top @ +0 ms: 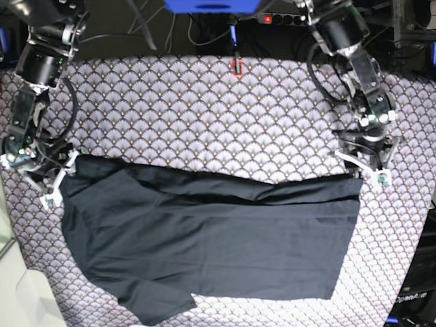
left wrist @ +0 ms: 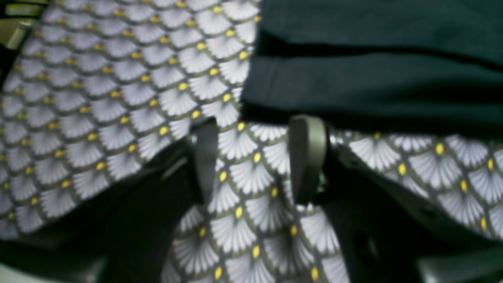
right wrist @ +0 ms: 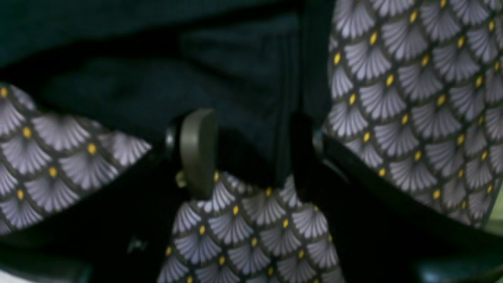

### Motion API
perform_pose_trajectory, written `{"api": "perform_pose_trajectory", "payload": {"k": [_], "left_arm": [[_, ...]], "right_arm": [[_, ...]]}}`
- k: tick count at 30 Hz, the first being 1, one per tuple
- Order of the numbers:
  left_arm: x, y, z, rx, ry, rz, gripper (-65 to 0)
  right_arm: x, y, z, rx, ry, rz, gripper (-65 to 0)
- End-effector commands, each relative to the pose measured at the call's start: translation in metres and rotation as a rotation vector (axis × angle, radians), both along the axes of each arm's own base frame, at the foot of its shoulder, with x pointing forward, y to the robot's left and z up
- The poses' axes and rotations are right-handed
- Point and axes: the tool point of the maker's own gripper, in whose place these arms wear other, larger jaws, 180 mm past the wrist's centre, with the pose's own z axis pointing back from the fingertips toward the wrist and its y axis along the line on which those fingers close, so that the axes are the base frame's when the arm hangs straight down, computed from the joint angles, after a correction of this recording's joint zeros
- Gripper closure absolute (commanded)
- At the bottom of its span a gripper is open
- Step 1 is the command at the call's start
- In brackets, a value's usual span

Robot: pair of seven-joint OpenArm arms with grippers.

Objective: Fold the T-shirt properly
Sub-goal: 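Hold the shirt edge with both grippers, adjusting the grip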

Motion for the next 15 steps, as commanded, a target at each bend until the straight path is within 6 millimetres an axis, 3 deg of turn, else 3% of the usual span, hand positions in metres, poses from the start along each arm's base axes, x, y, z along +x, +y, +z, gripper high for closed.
{"api": "perform_pose_trajectory", "payload": {"k": [1,4,8,15], "left_arm": [[0.008,0.011,0.008,0.001,-0.034,0.025,-28.9],[0.012,0.014,-0.008,-0.043,-0.01,0.046,-28.8],[0.018,0.021,-0.006,-0.055,-0.073,0.075,-28.8],[0.032,0.012,-0.008,-0.088,-0.093,0.07,-28.8]], "right_arm": [[0.009,-0.007,0.014,-0.015,-0.04,0.0,-31.3],[0.004,-0.007,0.01,-0.015,-0.028,0.0,-31.1],[0.003,-0.007,0.009,-0.015,-0.025,0.0,-31.1],[0.003,-0.007,0.009,-0.016,-0.023,0.0,-31.1]]}}
